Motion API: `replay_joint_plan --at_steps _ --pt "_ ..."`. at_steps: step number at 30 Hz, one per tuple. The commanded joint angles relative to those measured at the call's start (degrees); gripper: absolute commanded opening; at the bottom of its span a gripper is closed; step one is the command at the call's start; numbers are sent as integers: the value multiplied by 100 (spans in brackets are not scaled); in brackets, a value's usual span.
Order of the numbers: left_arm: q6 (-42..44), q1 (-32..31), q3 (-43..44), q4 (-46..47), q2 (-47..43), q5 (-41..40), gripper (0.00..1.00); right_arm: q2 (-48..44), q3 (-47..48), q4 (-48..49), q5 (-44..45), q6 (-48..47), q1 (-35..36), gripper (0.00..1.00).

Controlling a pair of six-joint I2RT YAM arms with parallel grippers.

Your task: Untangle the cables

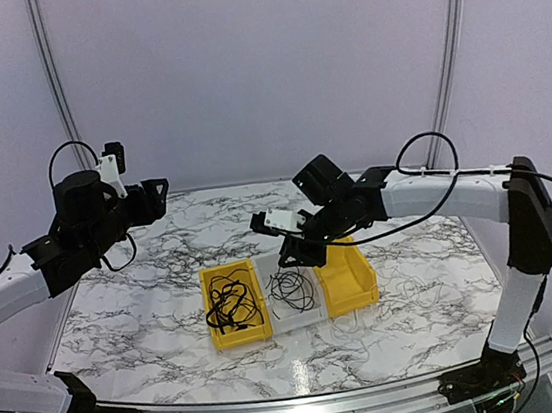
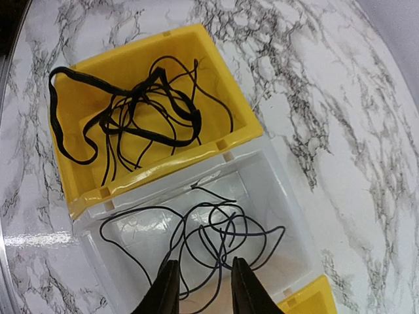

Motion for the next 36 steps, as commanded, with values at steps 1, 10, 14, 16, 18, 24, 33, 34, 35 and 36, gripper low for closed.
replay_joint_plan --at_steps 1,10,14,16,18,24,33,34,35,36 --pt "4 0 -51 77 61 131 74 -790 -245 -70 219 -134 25 27" --pt "99 -52 -37 241 296 1033 67 -2426 -1917 -247 -91 -861 -125 19" --pt "227 -53 0 241 406 1018 67 -2811 -2636 -413 -120 -1324 23 21" --pt "294 -53 1 241 431 999 68 -2819 -2901 -423 26 -1456 142 28" --pt "320 -53 -3 241 431 968 68 -2806 -3111 -303 153 -1487 193 32" --pt "439 -53 -8 232 457 932 68 -2420 -3206 111 129 -1404 280 35" --pt "416 -53 -33 266 328 991 68 -1870 -3203 209 -149 -1454 340 43" --pt "419 -53 -34 267 320 992 68 -1824 -3201 220 -136 -1443 341 43" --pt "425 -53 -34 267 318 998 68 -1783 -3209 230 -126 -1431 345 43" --pt "428 -53 -27 260 325 1000 68 -1741 -3219 250 -120 -1422 349 43"
